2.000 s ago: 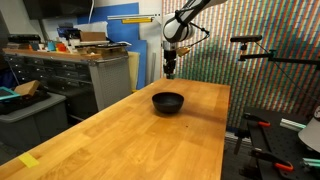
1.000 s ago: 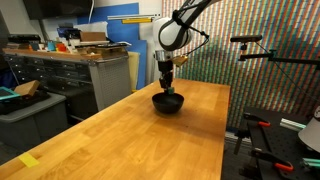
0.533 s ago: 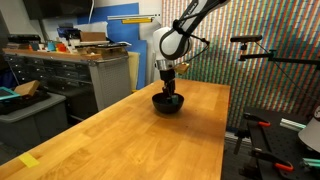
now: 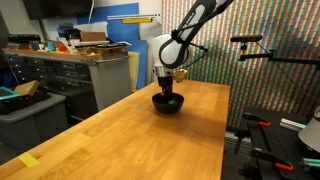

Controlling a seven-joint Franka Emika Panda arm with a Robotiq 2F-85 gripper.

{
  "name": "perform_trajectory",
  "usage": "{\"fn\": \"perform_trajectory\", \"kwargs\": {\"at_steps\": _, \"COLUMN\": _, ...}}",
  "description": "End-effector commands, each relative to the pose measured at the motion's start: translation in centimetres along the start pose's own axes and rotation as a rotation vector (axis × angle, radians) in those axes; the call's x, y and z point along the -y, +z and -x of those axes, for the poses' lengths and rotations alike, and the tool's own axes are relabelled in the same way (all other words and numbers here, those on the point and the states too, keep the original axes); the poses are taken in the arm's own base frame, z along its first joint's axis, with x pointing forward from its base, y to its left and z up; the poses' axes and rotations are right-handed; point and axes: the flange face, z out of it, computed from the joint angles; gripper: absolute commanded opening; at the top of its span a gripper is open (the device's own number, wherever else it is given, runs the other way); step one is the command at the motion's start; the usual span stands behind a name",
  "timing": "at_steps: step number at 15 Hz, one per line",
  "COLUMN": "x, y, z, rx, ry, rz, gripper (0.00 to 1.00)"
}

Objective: Put the green block inside the black bowl

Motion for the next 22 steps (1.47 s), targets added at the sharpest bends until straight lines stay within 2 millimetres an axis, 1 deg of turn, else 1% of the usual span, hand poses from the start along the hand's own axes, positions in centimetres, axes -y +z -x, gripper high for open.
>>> {"fn": "perform_trajectory", "kwargs": {"at_steps": 1, "x": 0.2, "y": -0.6, "z": 0.0, "rx": -0.036, "ry": 0.001, "rz": 0.034, "gripper": 0.73}}
{"fn": "perform_trajectory", "kwargs": {"at_steps": 3, "x": 0.3, "y": -1.5, "z": 0.4, "rx": -0.044, "ry": 0.000, "rz": 0.042, "gripper": 0.86}}
{"fn": "perform_trajectory", "kwargs": {"at_steps": 4, "x": 0.3, "y": -2.0, "z": 0.6, "rx": -0.048, "ry": 0.001, "rz": 0.045, "gripper": 0.95}}
{"fn": "perform_trajectory", "kwargs": {"at_steps": 5, "x": 0.3, "y": -2.8, "z": 0.9, "rx": -0.052, "ry": 0.003, "rz": 0.049, "gripper": 0.99}}
{"fn": "perform_trajectory", "kwargs": {"at_steps": 8, "x": 0.3, "y": -5.8, "z": 1.9, "rx": -0.074, "ry": 0.022, "rz": 0.066, "gripper": 1.00}}
{"fn": "perform_trajectory", "kwargs": {"at_steps": 14, "x": 0.1, "y": -13.2, "z": 4.1, "rx": -0.115, "ry": 0.102, "rz": 0.073, "gripper": 1.00}}
{"fn": "perform_trajectory", "kwargs": {"at_steps": 19, "x": -0.8, "y": -19.1, "z": 5.5, "rx": -0.069, "ry": 0.207, "rz": 0.017, "gripper": 1.00}}
{"fn": "perform_trajectory", "kwargs": {"at_steps": 20, "x": -0.5, "y": -16.7, "z": 4.4, "rx": -0.085, "ry": 0.159, "rz": 0.047, "gripper": 1.00}}
{"fn": "perform_trajectory", "kwargs": {"at_steps": 22, "x": -0.7, "y": -18.3, "z": 5.1, "rx": -0.076, "ry": 0.180, "rz": 0.032, "gripper": 1.00}}
